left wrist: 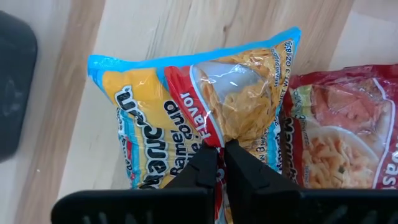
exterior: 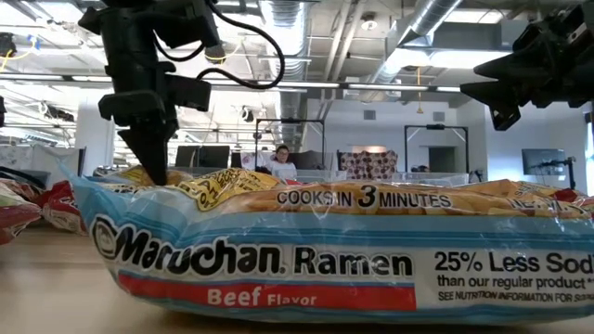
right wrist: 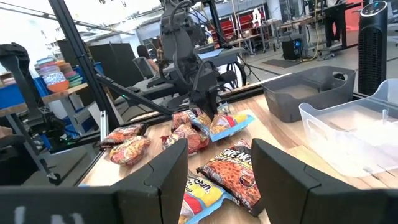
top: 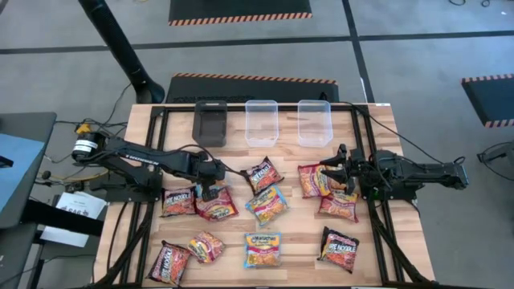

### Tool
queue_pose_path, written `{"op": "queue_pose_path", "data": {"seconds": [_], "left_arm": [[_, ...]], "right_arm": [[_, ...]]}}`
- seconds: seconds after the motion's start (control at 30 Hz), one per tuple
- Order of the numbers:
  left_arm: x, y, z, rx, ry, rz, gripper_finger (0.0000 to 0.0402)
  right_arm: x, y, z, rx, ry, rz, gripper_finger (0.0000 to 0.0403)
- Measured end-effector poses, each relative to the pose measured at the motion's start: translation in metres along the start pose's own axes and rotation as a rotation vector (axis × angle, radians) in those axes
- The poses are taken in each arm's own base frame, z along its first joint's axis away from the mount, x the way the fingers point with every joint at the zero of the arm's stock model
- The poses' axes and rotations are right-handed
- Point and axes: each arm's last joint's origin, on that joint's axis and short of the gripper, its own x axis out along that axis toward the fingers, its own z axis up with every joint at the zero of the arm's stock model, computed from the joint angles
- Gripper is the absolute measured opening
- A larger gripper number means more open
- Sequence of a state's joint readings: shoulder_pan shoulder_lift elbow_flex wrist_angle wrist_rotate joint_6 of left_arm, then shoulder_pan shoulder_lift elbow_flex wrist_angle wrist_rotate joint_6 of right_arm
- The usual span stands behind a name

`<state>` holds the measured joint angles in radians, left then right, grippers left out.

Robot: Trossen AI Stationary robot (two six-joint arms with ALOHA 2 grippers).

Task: Sort Maruchan noodles
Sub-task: Put the blue noodle pack into the black bin

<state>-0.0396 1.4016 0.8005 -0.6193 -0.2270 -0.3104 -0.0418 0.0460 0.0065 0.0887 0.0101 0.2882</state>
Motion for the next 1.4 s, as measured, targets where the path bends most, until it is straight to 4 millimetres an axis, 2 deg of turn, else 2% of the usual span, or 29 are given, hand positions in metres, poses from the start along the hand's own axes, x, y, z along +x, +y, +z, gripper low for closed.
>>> {"op": "queue_pose_path", "data": {"seconds": [0.37,0.7,0.83,1.03,1.17,1.4], "left_arm": [[-0.006,-0.002,-0.001,0.043,-0.031,0.035,0.0000],[-0.042,0.002,0.023,0.115,-0.044,0.148,0.0000],[-0.057,0.006,0.034,0.163,-0.071,0.244,0.0000],[-0.069,0.025,0.050,0.222,-0.117,0.458,0.0000],[-0.069,0.043,0.056,0.273,-0.093,0.587,0.0000],[-0.066,0.080,0.064,0.274,-0.040,0.689,0.0000]], "right_arm": [[0.000,0.000,0.000,0.000,0.000,0.000,0.0200],[0.000,0.000,-0.001,0.001,0.004,-0.009,0.0200],[0.000,-0.001,-0.001,0.001,0.003,-0.020,0.0200],[0.000,-0.001,-0.001,0.001,0.003,-0.021,0.0200],[0.000,-0.001,-0.002,0.000,0.016,-0.025,0.0200],[0.000,-0.002,-0.003,0.000,0.032,-0.030,0.0200]]}}
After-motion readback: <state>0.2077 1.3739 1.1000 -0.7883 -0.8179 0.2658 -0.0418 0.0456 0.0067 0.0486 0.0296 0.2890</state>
